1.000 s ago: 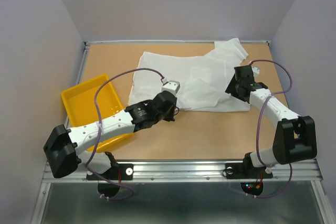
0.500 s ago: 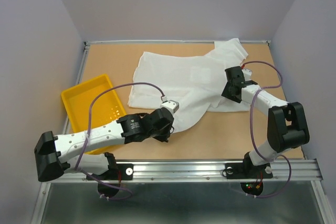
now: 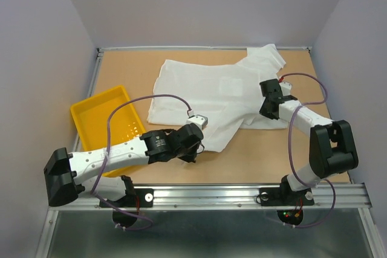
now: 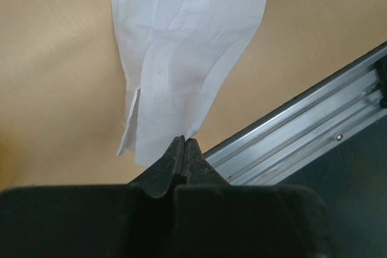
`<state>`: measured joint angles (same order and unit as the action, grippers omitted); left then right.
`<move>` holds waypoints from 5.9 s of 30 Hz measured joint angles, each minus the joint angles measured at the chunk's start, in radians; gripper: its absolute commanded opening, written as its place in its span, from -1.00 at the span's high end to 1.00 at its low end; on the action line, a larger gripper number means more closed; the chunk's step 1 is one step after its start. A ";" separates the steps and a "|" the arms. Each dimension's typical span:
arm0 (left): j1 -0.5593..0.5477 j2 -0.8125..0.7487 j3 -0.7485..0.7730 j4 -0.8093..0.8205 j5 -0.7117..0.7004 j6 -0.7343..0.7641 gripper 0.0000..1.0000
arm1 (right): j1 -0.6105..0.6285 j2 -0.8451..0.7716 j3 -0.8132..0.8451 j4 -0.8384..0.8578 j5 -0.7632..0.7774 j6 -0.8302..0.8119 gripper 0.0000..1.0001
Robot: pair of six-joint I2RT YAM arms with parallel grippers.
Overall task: Fold and stack the long sleeve shirts
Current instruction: Fold the shirt
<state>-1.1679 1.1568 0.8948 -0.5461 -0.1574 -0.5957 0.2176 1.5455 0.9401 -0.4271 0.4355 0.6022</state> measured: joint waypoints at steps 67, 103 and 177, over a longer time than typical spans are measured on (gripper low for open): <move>0.000 0.197 -0.005 0.116 -0.124 -0.022 0.98 | -0.033 0.115 0.028 -0.100 0.098 -0.057 0.40; 0.000 0.196 -0.025 0.107 -0.163 -0.031 0.98 | -0.097 0.002 0.026 -0.174 0.230 -0.062 0.99; 0.356 0.870 1.239 0.452 -0.075 0.597 0.95 | -0.598 -0.430 -0.344 0.381 -0.705 0.236 -0.23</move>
<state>-0.8116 2.0266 2.1342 -0.0937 -0.2325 0.0013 -0.3805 1.1160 0.5957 -0.0460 -0.2695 0.8379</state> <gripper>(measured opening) 0.026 0.687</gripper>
